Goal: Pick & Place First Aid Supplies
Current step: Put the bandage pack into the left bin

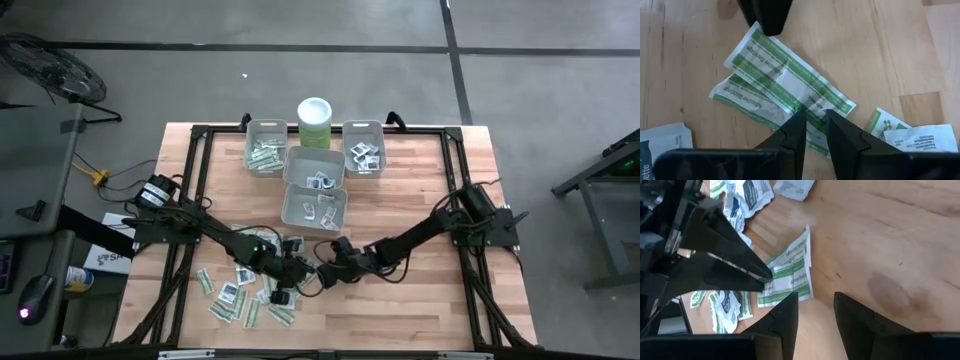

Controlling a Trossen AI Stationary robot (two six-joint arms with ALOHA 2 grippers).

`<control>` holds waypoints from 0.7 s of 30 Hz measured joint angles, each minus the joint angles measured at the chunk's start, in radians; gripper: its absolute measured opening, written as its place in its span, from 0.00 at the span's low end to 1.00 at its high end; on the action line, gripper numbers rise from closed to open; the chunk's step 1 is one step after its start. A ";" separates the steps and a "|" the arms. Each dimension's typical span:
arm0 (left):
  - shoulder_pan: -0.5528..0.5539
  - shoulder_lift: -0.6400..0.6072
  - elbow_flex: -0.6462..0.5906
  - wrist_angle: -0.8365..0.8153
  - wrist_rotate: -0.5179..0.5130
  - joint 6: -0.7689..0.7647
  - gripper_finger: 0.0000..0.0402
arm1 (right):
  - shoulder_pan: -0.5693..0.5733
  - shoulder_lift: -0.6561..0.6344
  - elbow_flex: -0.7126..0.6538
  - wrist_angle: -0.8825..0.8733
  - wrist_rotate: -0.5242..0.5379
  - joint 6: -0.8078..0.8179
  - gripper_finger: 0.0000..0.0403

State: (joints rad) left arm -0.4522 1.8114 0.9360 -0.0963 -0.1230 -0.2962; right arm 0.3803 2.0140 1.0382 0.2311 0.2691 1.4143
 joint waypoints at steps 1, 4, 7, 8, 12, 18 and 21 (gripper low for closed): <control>0.000 0.000 0.000 0.000 0.000 0.000 0.18 | -0.001 0.000 0.000 0.003 -0.004 0.000 0.30; 0.000 0.000 0.000 0.001 0.000 0.000 0.18 | -0.001 0.000 0.000 0.014 0.001 -0.005 0.30; 0.000 0.000 0.000 0.000 -0.001 -0.008 0.18 | -0.001 0.000 0.000 0.028 0.001 -0.006 0.30; 0.000 0.000 0.000 0.001 -0.002 -0.012 0.18 | -0.001 0.000 0.000 0.031 -0.002 -0.006 0.29; 0.000 0.000 -0.001 0.001 -0.003 -0.019 0.18 | -0.002 0.000 0.000 0.030 -0.002 -0.008 0.29; 0.000 0.000 -0.001 0.001 -0.003 -0.023 0.18 | -0.020 0.000 0.000 0.030 0.010 -0.009 0.29; 0.000 0.000 -0.001 0.002 -0.003 -0.024 0.18 | -0.023 0.000 0.000 0.030 0.008 -0.021 0.29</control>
State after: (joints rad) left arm -0.4522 1.8115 0.9352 -0.0948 -0.1256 -0.3200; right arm 0.3573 2.0140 1.0378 0.2612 0.2774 1.3930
